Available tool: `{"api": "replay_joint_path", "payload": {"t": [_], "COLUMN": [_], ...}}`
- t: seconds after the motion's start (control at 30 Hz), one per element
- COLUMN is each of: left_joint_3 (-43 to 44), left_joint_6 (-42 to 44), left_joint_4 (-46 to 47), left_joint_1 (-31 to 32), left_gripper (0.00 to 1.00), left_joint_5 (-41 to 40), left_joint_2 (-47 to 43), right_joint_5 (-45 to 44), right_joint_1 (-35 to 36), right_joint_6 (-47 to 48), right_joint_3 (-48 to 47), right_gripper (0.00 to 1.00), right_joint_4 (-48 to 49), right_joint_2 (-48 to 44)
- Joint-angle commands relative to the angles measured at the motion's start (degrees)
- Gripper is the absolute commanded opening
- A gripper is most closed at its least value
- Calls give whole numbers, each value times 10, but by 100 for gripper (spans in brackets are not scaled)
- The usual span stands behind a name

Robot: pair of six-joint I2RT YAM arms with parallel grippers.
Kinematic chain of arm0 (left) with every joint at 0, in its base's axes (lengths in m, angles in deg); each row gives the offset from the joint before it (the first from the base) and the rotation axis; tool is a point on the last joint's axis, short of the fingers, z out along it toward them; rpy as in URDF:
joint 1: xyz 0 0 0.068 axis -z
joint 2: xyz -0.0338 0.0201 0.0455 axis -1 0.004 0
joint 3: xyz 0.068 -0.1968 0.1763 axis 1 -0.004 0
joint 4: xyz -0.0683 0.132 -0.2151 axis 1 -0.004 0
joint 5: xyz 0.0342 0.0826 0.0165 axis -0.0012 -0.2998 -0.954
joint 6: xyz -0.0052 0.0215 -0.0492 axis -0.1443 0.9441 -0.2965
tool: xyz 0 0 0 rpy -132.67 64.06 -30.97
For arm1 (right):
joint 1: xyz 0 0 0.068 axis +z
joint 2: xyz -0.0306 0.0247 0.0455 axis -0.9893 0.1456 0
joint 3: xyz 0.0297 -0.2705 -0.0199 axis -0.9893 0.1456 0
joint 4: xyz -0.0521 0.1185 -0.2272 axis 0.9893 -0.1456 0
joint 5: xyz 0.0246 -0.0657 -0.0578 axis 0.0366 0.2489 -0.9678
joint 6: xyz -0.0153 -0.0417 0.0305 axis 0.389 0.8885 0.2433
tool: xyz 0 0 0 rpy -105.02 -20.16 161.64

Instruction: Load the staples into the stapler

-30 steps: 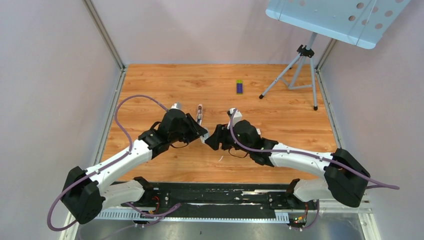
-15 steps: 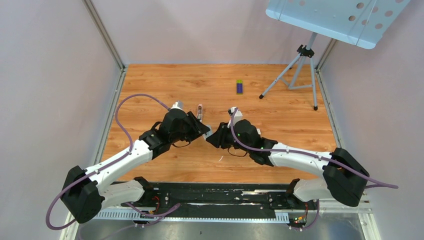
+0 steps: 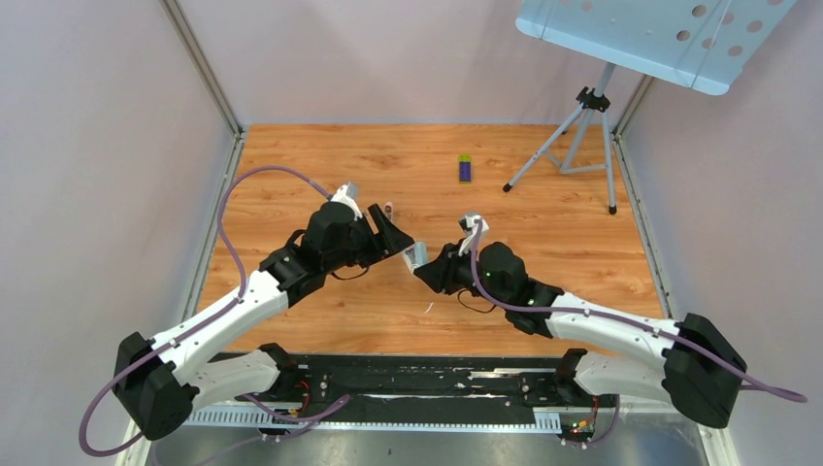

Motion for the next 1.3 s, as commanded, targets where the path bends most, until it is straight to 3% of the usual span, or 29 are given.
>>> {"api": "replay_joint_path", "payload": {"t": [0.0,0.27,0.63,1.07,1.27], "left_joint_3": [14,35,22,24,23], "left_joint_6": [34,32,32,45,33], "left_joint_4": [-8,14,74,77,97], "left_joint_1": [1,-2,-3,-3,-3], "left_gripper": [67,53,49,28,33], "left_joint_5": [22,82,141,114,130], "left_joint_2": [-18,10,43,72,87], "right_joint_5": [-16,-50,-64,-48,-29], "right_joint_1": [-3,-3,-3,-3,-3], "right_joint_6": [66,117,133,147,154], "right_joint_3": [36,76,78,78,76], "right_gripper": [14,14,13,12,12], "right_joint_4": [38,61,47,53,64], "right_joint_2": [-60,-140,-155,-142,-119]}}
